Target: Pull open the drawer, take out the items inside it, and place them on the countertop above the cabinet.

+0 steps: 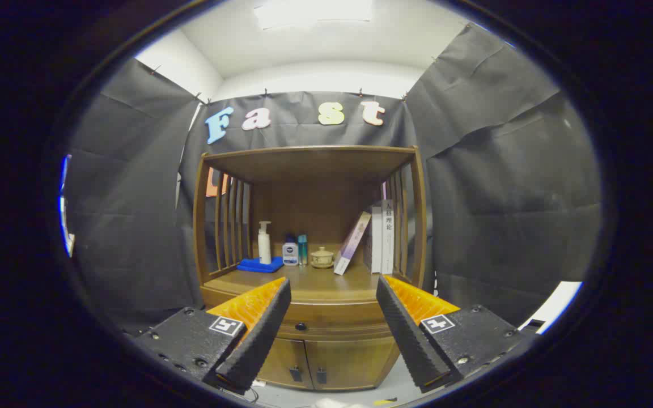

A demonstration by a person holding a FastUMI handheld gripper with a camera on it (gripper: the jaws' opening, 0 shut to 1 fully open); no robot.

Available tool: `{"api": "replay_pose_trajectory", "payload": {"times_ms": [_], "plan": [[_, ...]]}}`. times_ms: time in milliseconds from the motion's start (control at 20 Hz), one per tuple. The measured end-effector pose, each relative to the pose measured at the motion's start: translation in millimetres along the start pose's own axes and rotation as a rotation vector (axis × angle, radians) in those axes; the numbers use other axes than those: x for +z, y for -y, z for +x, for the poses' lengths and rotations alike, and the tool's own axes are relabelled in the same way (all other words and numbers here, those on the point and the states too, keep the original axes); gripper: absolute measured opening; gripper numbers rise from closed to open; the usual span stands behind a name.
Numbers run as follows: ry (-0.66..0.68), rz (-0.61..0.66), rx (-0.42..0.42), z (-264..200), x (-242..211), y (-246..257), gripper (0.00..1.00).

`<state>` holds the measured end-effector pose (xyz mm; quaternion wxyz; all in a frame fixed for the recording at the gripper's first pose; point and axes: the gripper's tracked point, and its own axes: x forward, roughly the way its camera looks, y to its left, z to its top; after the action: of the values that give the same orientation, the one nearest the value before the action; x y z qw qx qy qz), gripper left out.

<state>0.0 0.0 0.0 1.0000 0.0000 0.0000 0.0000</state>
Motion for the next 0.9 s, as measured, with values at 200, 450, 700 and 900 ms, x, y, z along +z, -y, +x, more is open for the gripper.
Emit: {"api": "replay_pose_trajectory", "payload": {"times_ms": [200, 450, 700, 900], "plan": [[0.008, 0.004, -0.001, 1.7, 2.0, -2.6, 0.99], [-0.027, 0.012, -0.018, 13.8, -6.4, -2.3, 0.99], [-0.011, 0.001, -0.007, 11.4, -4.9, -5.4, 0.99], [-0.032, -0.003, 0.005, 17.9, -21.0, -6.8, 0.99]]}}
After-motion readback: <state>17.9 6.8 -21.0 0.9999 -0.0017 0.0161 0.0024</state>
